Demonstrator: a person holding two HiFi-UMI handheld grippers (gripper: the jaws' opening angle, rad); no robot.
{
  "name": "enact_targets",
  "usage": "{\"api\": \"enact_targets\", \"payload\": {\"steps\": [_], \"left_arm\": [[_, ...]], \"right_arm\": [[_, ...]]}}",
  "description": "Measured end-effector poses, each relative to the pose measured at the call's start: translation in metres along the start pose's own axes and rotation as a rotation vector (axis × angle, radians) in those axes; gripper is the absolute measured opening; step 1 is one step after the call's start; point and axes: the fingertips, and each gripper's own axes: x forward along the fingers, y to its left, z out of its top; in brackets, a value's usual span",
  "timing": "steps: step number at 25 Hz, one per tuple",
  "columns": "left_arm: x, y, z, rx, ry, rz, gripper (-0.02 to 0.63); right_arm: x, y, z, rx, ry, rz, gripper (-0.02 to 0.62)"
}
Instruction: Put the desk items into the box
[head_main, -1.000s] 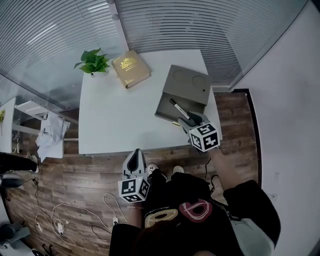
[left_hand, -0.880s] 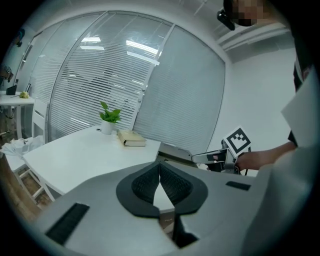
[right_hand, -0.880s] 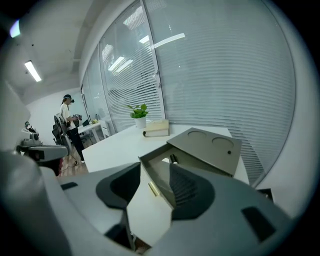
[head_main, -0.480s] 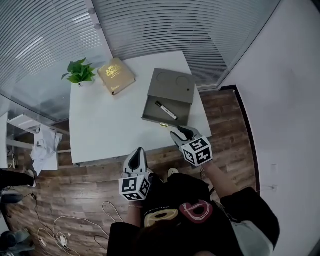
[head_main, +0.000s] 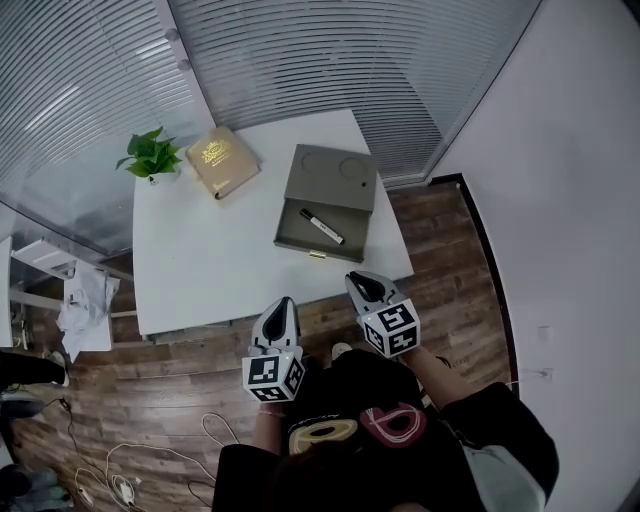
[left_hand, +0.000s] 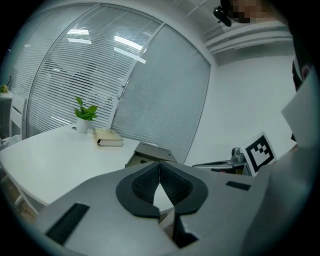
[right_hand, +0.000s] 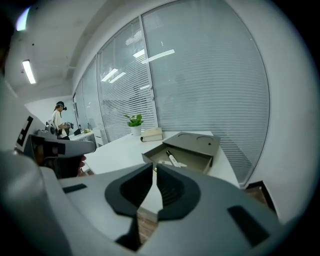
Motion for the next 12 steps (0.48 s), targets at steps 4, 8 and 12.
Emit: {"api": "enact_targets", "payload": {"steps": [4,8,12], "left_arm": [[0.001,-0.006,-0.003,0.008,0.008,-0.017,0.017],[0.000,-0.011,-0.007,0.012,0.018,-0.028,0.017],[0.000,-0.012,-0.009,0.011,0.029,-0.034,0.017]], "right_arm": [[-0.006,0.000,0.002,0.002,-0.032,-0.016,0.012],[-0.012,-0.001,0.005,-0.003,-0.062,-0.032,0.010],[-0.014,-0.003,0.001,-0.013,-0.051,-0.057,0.009]]}}
